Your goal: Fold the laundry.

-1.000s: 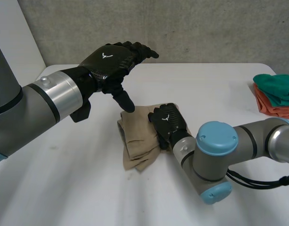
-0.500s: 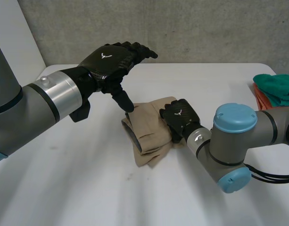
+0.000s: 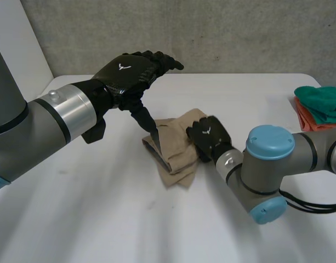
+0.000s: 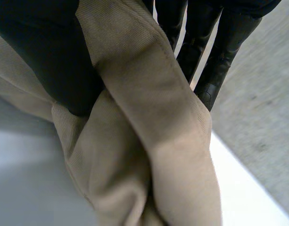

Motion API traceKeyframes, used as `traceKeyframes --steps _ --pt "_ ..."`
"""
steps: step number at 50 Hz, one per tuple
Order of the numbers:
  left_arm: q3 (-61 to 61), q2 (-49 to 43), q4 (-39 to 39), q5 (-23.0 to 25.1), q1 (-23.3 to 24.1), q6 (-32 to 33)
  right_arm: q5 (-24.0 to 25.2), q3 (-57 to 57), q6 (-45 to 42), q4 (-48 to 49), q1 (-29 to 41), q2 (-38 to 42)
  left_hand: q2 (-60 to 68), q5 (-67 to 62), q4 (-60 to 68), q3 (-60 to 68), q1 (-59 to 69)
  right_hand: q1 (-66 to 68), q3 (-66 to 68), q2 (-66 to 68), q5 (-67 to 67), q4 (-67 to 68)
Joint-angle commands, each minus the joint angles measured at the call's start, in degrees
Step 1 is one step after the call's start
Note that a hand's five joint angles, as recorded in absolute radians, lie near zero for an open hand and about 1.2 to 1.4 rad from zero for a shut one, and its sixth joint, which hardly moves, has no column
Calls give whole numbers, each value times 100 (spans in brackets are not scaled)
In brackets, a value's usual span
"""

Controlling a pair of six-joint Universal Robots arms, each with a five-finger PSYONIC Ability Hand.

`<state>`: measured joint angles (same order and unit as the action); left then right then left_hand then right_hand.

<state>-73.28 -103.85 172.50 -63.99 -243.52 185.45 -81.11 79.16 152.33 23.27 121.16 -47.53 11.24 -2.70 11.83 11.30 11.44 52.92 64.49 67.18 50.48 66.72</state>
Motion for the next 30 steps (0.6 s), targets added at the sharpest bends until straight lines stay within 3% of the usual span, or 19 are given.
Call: traceKeyframes --steps 1,8,13,19,22,30 --pt "-2 -3 -6 0 15 0 -10 -199 -62 213 -310 -160 -2 148 -61 -8 -22 2708 1551 1282 1952 1328" --pt "-11 5 -6 0 41 0 112 -217 -124 46 -1163 -177 -2 148 -61 -8 -22 2708 1551 1282 1952 1328" --pt "-11 -3 -6 0 41 0 717 -296 -589 -183 -2015 -186 -2 148 -61 -8 -22 2708 1551 1282 1952 1328" --pt "-11 -12 -6 0 50 0 1518 -699 -916 -157 -2526 -134 -2 148 -61 -8 -22 2708 1551 1282 1952 1328" --pt "-19 -12 -6 0 41 0 1817 -1243 -810 -139 -2685 -81 -2 148 -61 -8 -22 2708 1551 1282 1952 1328" --pt "-55 -12 -6 0 23 0 1976 -3062 -125 -86 -3080 244 -2 148 -61 -8 -22 2708 1551 1282 1952 1328"
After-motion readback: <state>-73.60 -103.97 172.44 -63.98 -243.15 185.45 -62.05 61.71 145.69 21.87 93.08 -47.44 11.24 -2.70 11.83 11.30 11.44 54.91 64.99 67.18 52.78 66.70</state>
